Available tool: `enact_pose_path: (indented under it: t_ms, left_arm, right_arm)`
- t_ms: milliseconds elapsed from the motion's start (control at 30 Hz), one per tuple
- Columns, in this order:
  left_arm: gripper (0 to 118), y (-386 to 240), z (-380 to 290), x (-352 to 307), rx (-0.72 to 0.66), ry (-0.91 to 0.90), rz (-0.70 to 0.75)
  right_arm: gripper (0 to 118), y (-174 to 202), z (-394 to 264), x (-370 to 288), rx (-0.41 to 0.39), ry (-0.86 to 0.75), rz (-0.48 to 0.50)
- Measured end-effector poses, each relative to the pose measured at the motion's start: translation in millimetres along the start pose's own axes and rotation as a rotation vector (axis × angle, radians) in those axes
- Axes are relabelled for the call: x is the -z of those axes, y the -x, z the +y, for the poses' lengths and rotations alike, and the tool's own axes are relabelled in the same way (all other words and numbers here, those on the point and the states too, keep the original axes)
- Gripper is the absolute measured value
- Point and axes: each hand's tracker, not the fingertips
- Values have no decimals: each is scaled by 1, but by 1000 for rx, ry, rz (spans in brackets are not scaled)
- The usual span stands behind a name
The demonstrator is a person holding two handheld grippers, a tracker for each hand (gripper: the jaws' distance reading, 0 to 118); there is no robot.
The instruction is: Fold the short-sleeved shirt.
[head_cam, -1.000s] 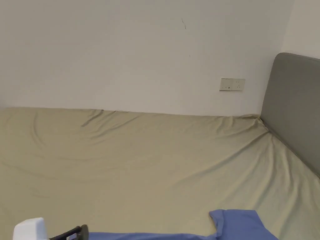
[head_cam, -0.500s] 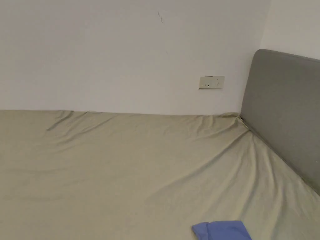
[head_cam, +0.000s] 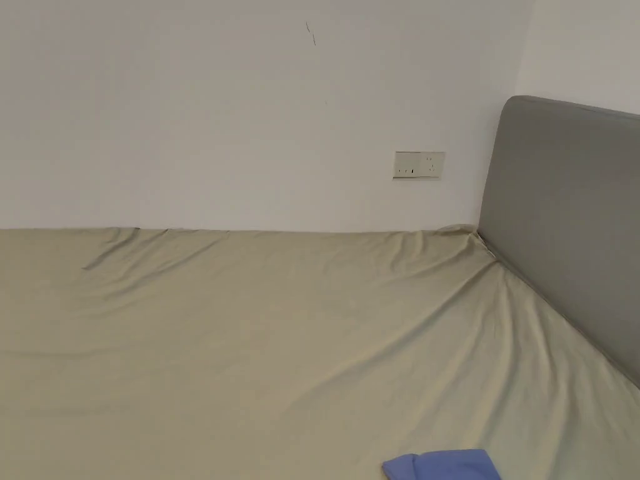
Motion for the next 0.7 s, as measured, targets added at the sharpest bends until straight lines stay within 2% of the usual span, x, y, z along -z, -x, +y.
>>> enact_pose_path:
  t_ms: [33,100,133,233,333,433,600,633,700]
  left_arm:
    - [1,-1,0,-1,-2,1,-1]
    - [1,4,2,2,-6,-1,-4]
    - [1,4,3,-1,-7,-5,-7]
    - [1,8,7,-18,-6,-35,-11]
    - [1,12,7,-61,-11,-94,-39]
    - [1,21,-4,-106,-11,-132,-33]
    - [1,33,-55,-177,-10,-149,-43]
    - [1,35,-68,-187,-11,-139,-39]
    - [1,37,-104,-203,2,-104,-31]
  right_arm:
    - [5,2,0,-8,-44,-27,11]
    - [5,5,-3,-24,-63,-79,103]
    - [5,2,-4,-33,-33,-79,95]
    - [5,7,-7,-62,-126,-165,79]
    - [5,-6,-16,-108,-127,-248,132]
    - [5,-7,-34,-156,-218,-317,128]
    - [5,-41,-93,-203,-229,-342,160]
    - [5,-31,-112,-224,-263,-367,124]
    - [5,-32,-151,-235,-259,-331,123]
